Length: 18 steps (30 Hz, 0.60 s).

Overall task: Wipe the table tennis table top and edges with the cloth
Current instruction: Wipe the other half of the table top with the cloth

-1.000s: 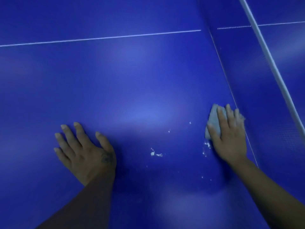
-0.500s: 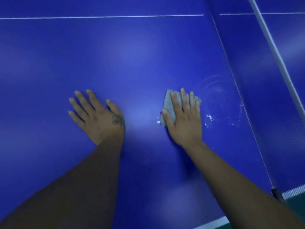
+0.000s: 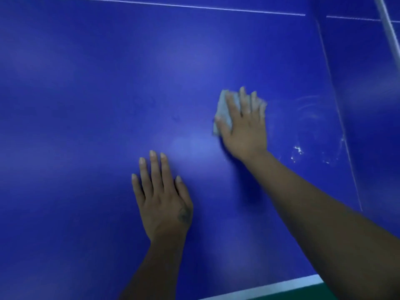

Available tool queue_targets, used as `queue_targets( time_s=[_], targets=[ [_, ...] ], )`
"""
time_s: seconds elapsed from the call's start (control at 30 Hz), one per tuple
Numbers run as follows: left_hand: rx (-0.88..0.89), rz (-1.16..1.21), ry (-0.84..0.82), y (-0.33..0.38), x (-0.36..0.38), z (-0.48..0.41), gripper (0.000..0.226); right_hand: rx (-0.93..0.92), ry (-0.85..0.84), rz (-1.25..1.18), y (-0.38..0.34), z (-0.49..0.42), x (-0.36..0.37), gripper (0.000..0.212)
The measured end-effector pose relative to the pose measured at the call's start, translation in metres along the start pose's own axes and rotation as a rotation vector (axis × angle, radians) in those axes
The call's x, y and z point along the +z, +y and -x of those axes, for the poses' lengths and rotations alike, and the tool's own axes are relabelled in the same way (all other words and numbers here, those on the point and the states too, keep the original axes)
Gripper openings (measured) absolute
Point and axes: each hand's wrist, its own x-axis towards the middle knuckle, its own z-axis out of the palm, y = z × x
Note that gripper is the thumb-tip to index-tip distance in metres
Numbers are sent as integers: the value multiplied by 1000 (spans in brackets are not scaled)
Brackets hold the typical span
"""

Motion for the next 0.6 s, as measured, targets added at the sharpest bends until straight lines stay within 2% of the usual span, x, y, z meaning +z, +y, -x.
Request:
queue_targets(
  time_s=[0.17, 0.27, 0.43, 0.53, 0.6],
  targets=[
    [5, 16, 55, -1, 2, 2, 63, -396, -28, -23, 11, 95, 3, 72],
    [10, 20, 75, 1, 4, 4, 63, -561, -66, 48, 41, 78, -6, 71],
    [26, 29, 116, -2, 3, 3, 62, -449, -60, 160, 78, -43, -25, 71],
    [34, 24, 149, -2, 8, 4, 61, -276, -85, 142, 119, -106, -36, 71],
    [42, 22, 155, -4, 8, 2, 60, -148, -91, 64, 152, -117, -44, 75]
  ],
)
